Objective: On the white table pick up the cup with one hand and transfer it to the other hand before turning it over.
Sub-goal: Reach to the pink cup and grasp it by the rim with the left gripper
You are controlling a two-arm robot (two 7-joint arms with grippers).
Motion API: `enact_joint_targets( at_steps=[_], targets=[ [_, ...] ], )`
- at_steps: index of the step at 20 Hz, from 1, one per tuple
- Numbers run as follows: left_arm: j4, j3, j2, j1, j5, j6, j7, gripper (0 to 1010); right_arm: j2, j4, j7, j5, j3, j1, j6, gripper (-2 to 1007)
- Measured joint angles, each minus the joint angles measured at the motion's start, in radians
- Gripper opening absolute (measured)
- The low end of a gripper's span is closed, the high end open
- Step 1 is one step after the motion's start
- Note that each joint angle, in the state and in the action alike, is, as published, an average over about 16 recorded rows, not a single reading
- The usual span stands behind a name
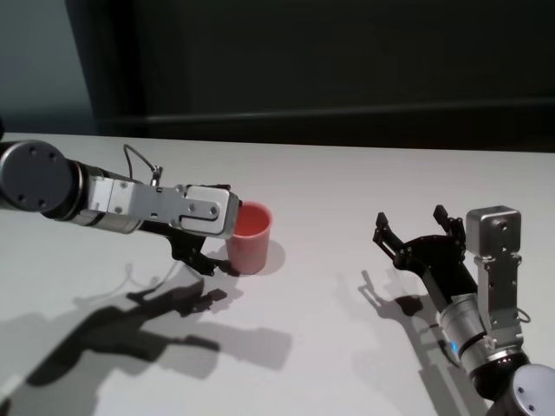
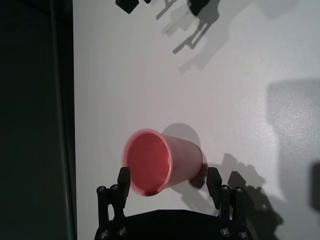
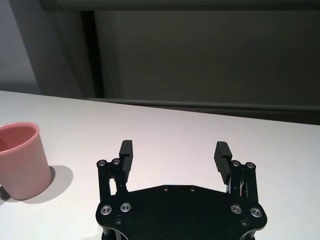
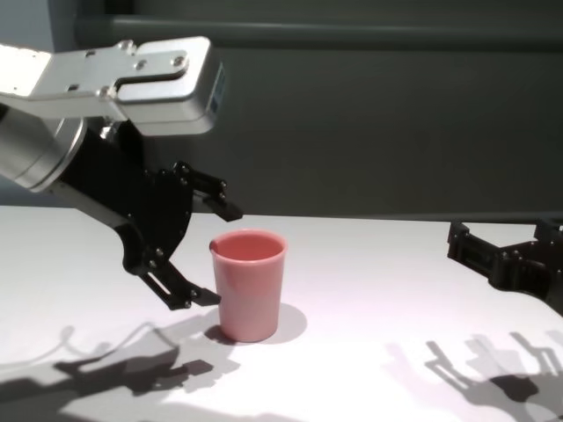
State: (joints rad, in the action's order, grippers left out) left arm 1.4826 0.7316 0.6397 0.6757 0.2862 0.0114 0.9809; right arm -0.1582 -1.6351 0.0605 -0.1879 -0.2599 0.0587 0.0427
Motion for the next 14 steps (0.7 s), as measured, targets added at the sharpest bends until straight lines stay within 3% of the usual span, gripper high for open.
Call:
enact_joint_targets(
  at_steps=[14],
  targets=[
    [-0.096,0.125,-0.058,0.127,0.073,-0.027,0.09,1003,0.0,0.0,0.0,0.0,0.0,0.0,0.0,1002]
  ],
)
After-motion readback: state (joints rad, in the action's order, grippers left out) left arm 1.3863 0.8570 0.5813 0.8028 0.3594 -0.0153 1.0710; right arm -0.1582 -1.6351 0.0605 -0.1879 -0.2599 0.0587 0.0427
